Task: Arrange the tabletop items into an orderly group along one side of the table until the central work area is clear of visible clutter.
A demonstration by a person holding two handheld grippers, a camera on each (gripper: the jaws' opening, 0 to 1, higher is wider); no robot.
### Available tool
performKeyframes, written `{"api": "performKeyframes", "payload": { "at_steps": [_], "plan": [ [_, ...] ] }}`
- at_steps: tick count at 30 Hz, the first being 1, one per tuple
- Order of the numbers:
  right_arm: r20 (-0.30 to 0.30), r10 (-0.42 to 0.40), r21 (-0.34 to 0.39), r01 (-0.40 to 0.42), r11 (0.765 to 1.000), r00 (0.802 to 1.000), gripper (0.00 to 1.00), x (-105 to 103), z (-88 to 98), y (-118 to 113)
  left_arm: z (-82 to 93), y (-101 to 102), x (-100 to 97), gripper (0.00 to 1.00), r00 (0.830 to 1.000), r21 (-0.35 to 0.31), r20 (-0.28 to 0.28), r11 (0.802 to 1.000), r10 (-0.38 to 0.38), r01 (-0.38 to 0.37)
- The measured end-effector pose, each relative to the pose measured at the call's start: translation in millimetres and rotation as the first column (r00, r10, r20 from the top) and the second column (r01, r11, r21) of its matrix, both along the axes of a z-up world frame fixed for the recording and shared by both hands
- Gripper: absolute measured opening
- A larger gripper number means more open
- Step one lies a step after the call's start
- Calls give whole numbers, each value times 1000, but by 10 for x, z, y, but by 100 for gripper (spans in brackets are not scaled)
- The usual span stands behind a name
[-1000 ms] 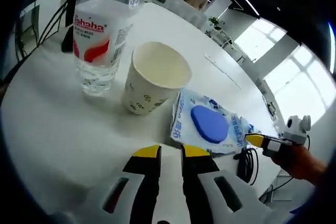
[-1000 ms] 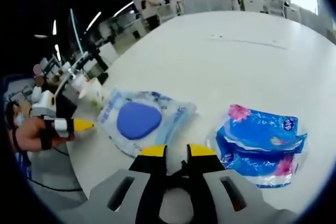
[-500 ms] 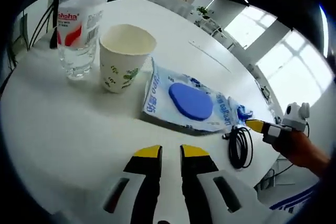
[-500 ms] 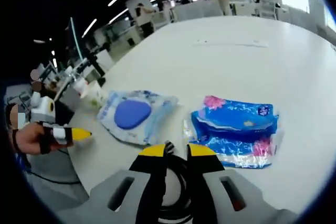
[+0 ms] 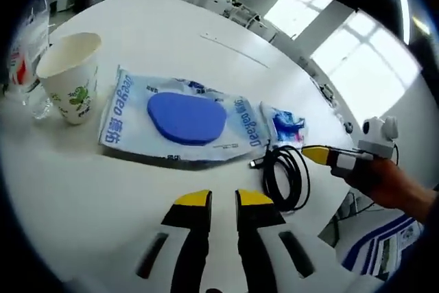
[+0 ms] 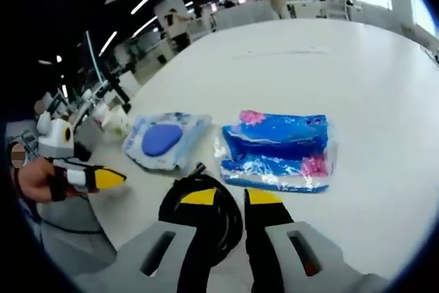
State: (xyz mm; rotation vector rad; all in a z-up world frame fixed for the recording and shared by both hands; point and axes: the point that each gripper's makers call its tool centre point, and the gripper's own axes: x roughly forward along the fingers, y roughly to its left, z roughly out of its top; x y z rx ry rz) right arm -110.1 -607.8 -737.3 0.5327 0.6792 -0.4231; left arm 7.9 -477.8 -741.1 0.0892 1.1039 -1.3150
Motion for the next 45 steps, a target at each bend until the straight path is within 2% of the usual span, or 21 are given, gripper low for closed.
{"api": "performKeyframes", "payload": {
  "at_steps": [8, 11, 21, 27, 29, 33, 36, 45],
  "plan": [
    [-7, 5, 22, -4, 1000, 1000, 14, -57, -74, 66, -40, -178, -322, 12, 997, 11, -19, 997, -73, 74],
    [-10, 6, 30, -5, 1000, 1000, 14, -72, -105, 73, -33, -263, -453, 13, 995, 1, -47, 996, -91, 91],
    [-12, -3, 46, 4, 999, 1000, 13, -107, -142, 71, -99, -443, -657, 14, 990, 25, -52, 991, -129, 130],
    [-24, 7, 61, -6, 998, 1000, 11, -106, -185, 111, -158, -491, -697, 12, 990, 40, -66, 991, -122, 125],
    [-27, 11, 61, -9, 998, 1000, 9, -110, -203, 120, -179, -482, -708, 9, 990, 52, -50, 989, -132, 135],
    [-14, 17, 65, -16, 998, 1000, 1, -101, -198, 148, -197, -480, -717, 7, 989, 55, -47, 988, -141, 143],
    [-21, 26, 55, -25, 998, 999, 0, -102, -195, 154, -182, -485, -720, 6, 987, 58, -24, 985, -159, 160],
    [-10, 40, 58, -40, 998, 999, 0, -116, -125, 199, -149, -475, -689, 3, 986, 50, -29, 985, -163, 165]
  ]
}}
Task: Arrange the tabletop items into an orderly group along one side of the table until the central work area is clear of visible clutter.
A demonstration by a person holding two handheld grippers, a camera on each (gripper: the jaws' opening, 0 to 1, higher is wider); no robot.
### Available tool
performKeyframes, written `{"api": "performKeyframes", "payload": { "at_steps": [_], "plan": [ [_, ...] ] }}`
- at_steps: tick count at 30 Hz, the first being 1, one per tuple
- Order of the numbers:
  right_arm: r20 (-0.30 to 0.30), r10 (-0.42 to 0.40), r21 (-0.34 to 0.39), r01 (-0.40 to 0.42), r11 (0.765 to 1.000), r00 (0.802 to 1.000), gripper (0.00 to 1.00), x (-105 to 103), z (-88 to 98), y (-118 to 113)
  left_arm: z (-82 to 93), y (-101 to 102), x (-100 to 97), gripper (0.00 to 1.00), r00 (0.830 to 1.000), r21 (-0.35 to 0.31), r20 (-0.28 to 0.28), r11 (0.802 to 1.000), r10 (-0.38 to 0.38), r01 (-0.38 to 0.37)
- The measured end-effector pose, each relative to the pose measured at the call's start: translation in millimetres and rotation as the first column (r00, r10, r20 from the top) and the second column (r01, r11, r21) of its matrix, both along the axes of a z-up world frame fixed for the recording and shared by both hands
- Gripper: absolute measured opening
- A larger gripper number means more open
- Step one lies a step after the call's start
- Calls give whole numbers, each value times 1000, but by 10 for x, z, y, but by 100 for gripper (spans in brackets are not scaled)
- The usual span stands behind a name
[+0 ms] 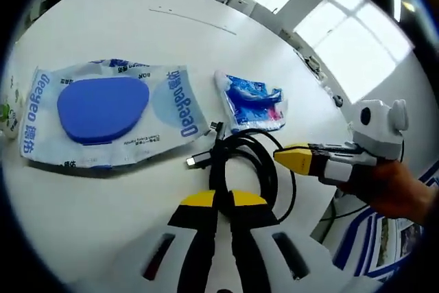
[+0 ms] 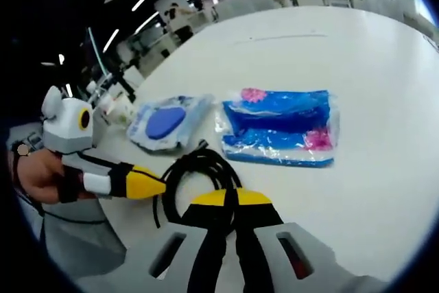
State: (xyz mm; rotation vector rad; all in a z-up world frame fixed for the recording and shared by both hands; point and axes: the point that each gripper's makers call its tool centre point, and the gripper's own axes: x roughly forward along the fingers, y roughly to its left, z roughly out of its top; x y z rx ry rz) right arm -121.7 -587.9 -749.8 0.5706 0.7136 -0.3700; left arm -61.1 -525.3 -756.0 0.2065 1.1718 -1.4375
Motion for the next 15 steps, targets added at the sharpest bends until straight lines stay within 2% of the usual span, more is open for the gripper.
{"api": "performKeyframes", "payload": {
  "at_steps": [8, 15],
  "plan": [
    [5, 0, 8, 0, 1000, 1000, 0, -37, 43, 165, -4, 133, -8, 3, 1000, 5, -9, 1000, -15, 15],
    [7, -13, 27, 13, 1000, 1000, 1, -34, 1, 421, -51, 325, 41, 2, 1000, 9, -17, 1000, -7, 8]
  ]
}}
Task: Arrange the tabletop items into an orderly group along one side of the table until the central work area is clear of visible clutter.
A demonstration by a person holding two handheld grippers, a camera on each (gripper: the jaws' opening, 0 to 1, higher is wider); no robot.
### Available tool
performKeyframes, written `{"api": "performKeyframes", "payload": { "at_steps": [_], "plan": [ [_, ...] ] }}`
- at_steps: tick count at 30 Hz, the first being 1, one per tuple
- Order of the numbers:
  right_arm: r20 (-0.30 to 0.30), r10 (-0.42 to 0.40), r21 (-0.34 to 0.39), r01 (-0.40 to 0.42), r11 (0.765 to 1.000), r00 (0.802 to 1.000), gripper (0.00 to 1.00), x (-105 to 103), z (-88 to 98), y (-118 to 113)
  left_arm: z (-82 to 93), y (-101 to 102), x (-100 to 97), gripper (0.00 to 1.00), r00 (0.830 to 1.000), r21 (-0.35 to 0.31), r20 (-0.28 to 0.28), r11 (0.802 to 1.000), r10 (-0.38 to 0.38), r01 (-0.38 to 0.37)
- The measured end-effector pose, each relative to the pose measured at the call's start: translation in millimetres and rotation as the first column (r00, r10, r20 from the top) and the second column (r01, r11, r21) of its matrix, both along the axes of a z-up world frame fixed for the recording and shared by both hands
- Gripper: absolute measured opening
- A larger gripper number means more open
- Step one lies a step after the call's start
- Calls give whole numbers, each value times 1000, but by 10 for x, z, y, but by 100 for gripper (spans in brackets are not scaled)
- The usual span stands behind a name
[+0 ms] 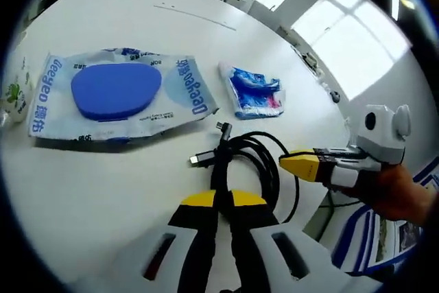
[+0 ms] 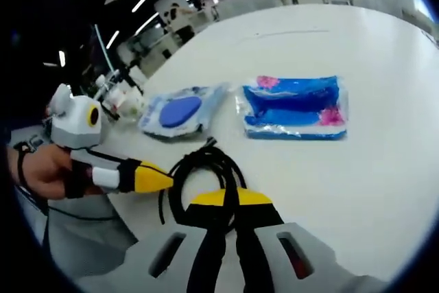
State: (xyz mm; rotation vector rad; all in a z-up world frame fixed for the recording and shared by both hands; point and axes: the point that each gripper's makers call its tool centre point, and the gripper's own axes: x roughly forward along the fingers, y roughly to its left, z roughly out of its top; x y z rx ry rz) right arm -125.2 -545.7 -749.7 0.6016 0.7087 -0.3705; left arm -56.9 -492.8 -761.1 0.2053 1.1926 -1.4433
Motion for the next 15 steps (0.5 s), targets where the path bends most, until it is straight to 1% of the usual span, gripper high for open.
{"api": "performKeyframes", "payload": {
  "at_steps": [5, 9, 12, 13, 15],
  "plan": [
    [-4, 0, 13, 1, 1000, 1000, 1, 1, -67, 64, 16, 22, 26, 3, 1000, 4, -1, 1000, 5, -5],
    [-4, 19, 17, -18, 1000, 1000, 4, 2, -71, 76, 29, 4, 41, 4, 1000, 4, 6, 1000, 9, -9],
    [-7, 21, 8, -21, 1000, 1000, 10, -40, -38, 23, 58, -14, 44, 5, 1000, -4, 4, 1000, 12, -12],
    [2, 16, 5, -16, 1000, 1000, 12, -53, -16, -1, 80, -18, 40, 7, 1000, -10, 1, 1000, 13, -13],
    [21, 12, -2, -12, 1000, 1000, 13, -80, 34, -51, 123, -20, 52, 8, 1000, -22, 9, 1000, 13, -13]
  ]
}}
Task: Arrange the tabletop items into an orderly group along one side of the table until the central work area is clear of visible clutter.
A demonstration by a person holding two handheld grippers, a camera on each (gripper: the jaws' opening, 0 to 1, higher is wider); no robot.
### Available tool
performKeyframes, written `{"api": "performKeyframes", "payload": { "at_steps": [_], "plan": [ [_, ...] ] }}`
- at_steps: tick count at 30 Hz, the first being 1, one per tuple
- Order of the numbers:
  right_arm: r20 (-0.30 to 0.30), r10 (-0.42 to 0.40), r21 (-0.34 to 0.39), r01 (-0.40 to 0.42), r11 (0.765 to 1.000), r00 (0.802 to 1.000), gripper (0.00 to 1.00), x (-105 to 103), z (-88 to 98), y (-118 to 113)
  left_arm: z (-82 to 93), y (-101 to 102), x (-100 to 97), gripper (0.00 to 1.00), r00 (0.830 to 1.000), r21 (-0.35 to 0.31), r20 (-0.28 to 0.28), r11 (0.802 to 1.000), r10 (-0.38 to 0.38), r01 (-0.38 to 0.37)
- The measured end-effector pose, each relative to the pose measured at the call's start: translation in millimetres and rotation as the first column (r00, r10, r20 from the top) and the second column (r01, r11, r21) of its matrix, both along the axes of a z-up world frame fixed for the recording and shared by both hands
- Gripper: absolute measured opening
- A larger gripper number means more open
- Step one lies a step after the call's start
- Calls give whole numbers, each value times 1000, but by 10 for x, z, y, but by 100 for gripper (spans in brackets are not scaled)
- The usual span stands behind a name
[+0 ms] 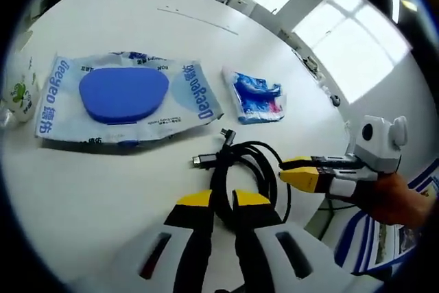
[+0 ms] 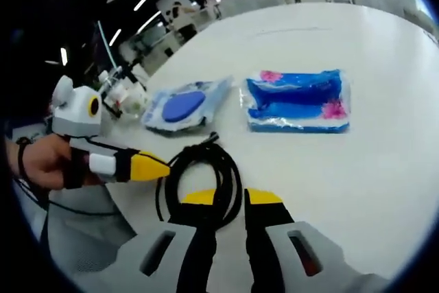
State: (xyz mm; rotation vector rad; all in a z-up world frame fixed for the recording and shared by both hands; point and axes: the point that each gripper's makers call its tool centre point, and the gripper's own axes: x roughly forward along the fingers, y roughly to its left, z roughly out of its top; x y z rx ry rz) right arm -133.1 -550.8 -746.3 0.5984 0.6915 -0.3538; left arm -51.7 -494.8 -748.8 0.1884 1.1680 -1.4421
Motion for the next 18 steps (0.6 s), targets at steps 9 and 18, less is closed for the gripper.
{"api": "performKeyframes", "payload": {
  "at_steps": [9, 18],
  "plan": [
    [63, -101, -48, 104, 993, 993, 13, -262, 192, -415, 34, 33, 81, 8, 1000, -13, 20, 1000, -4, 5],
    [8, -223, -56, 223, 973, 975, 11, -473, 78, -793, 92, 116, 83, 8, 996, -19, 78, 999, -45, 47]
  ]
}}
